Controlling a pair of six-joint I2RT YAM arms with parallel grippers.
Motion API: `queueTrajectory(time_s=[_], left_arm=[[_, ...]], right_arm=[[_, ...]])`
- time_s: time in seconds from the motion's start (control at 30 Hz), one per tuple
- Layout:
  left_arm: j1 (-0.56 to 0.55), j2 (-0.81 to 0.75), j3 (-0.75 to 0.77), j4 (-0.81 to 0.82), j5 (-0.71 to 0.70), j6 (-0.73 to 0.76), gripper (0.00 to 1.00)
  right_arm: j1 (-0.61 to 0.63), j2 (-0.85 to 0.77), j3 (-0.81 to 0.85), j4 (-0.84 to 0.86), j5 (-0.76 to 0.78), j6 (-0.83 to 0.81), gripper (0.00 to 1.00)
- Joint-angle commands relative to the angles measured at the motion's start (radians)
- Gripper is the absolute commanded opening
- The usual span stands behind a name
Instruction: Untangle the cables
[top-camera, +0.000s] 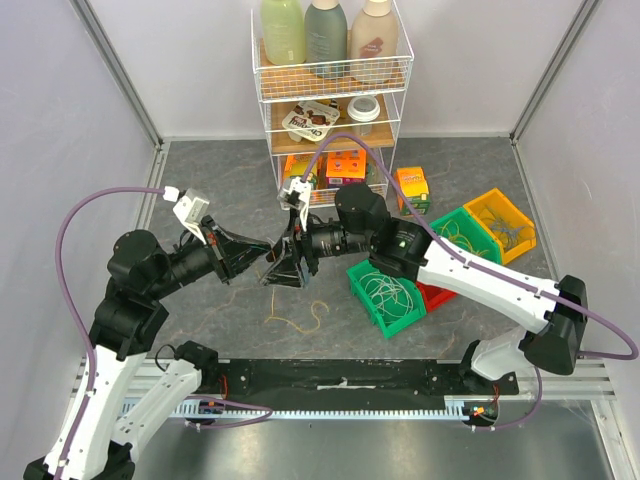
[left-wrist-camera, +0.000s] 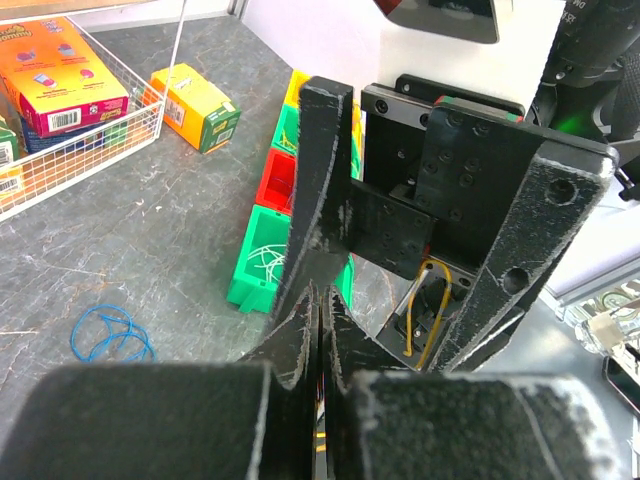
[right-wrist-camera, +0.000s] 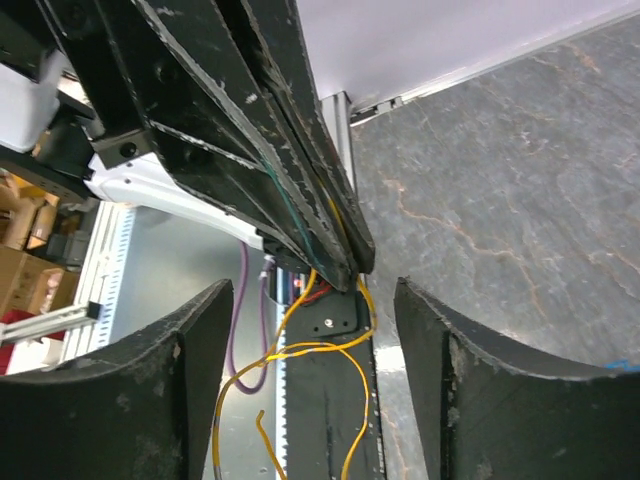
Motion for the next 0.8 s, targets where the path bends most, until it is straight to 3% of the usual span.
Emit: queueTrajectory(time_s=[0.0,0.27,0.4,0.53,0.57,0.63,0.7,0.77], left_arm=[[-0.003,0.005,0.006,0.041,0.039,0.037,0.02],[-0.001,0.008,0.034,0.003,-0.015,0.042,0.02],[-0.001,-0.001,0.041,-0.012,-0.089,0.033,0.02],[-0.001,-0.002,0.046,-0.025,-0.141,0.028,0.02],[-0.003,0.001,0.05,-0.029,-0.148,0.025,0.07],[-0.001,0.007,0.06,-0.044,-0.171,0.013,0.34],[-0.001,0.001,0.058,-0.041,-0.173,0.013,0.38],[-0.001,-0.004,0.061,-0.046,-0.196,0.005,0.56]], right_arm=[[0.021,0.005,-0.012,0.099,-0.045,0.06,0.67],[0.037,0.016,0.005,0.025,-0.003,0.017,0.34],[0.037,-0.014,-0.03,0.022,0.044,0.017,0.02],[0.038,-0.059,-0.067,0.021,0.124,0.011,0.0],[0.037,-0.074,-0.075,0.018,0.165,0.012,0.0],[0.037,-0.105,-0.093,0.008,0.246,0.007,0.0],[0.02,-0.132,-0.104,-0.001,0.297,0.007,0.0],[0.003,-0.155,-0.11,-0.007,0.316,0.009,0.0]])
